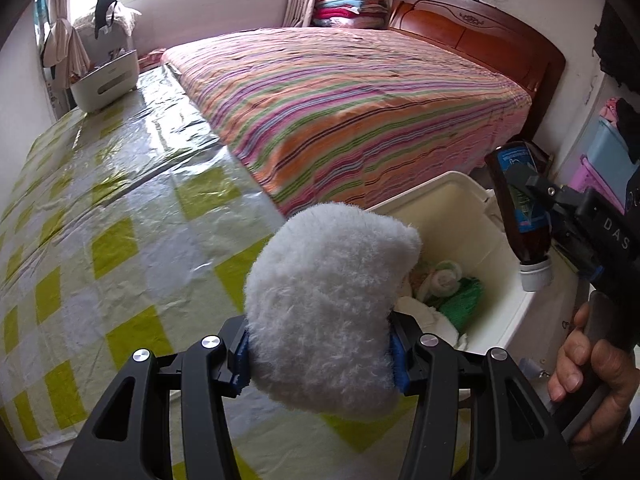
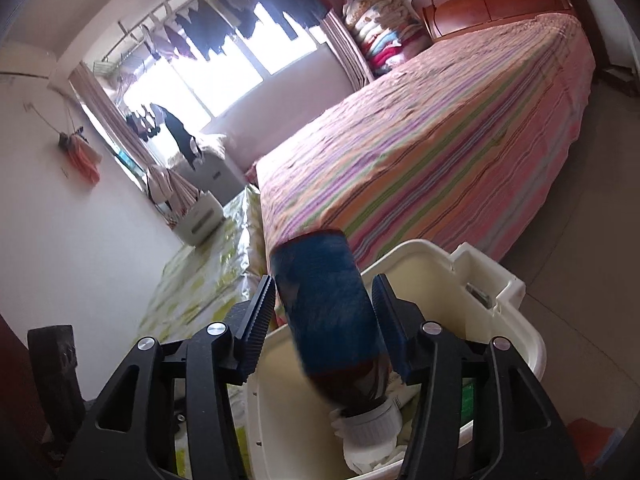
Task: Collect trash
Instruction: 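Carry the brown bottle over the cream bin and open the right gripper, then lower the white plush toy into the cream bin and open the left gripper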
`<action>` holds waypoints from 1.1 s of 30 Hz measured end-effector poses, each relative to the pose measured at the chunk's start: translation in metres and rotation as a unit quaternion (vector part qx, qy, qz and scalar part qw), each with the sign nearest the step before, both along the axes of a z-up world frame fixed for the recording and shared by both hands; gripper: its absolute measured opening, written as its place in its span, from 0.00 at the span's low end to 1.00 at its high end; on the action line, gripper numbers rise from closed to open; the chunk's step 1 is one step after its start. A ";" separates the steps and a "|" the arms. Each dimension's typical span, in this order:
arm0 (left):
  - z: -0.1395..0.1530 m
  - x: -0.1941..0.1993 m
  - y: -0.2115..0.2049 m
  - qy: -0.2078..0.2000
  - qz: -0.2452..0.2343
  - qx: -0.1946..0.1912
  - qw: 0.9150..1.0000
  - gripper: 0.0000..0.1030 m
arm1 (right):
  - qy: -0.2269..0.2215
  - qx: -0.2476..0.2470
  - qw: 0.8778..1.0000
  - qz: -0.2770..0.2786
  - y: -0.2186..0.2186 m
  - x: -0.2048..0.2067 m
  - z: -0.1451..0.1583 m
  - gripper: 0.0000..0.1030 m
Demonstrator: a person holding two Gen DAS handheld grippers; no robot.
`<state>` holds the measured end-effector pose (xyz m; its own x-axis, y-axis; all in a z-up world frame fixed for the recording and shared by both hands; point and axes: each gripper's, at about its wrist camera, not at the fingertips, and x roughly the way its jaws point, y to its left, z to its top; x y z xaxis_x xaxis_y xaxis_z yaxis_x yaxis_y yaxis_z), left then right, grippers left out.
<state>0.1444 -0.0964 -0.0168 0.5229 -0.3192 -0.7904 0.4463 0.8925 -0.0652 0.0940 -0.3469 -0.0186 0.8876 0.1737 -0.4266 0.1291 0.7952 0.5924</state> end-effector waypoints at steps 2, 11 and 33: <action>0.000 -0.001 -0.007 0.000 -0.006 0.000 1.000 0.49 | -0.003 0.002 1.000 -0.004 0.000 -0.001 0.001 0.53; 0.003 -0.003 -0.021 0.004 -0.017 -0.009 1.000 0.49 | -0.017 0.010 1.000 0.002 0.003 -0.001 0.002 0.54; 0.007 -0.020 -0.062 -0.021 -0.058 -0.041 0.997 0.64 | -0.051 0.046 0.995 -0.069 -0.019 -0.018 -0.006 0.62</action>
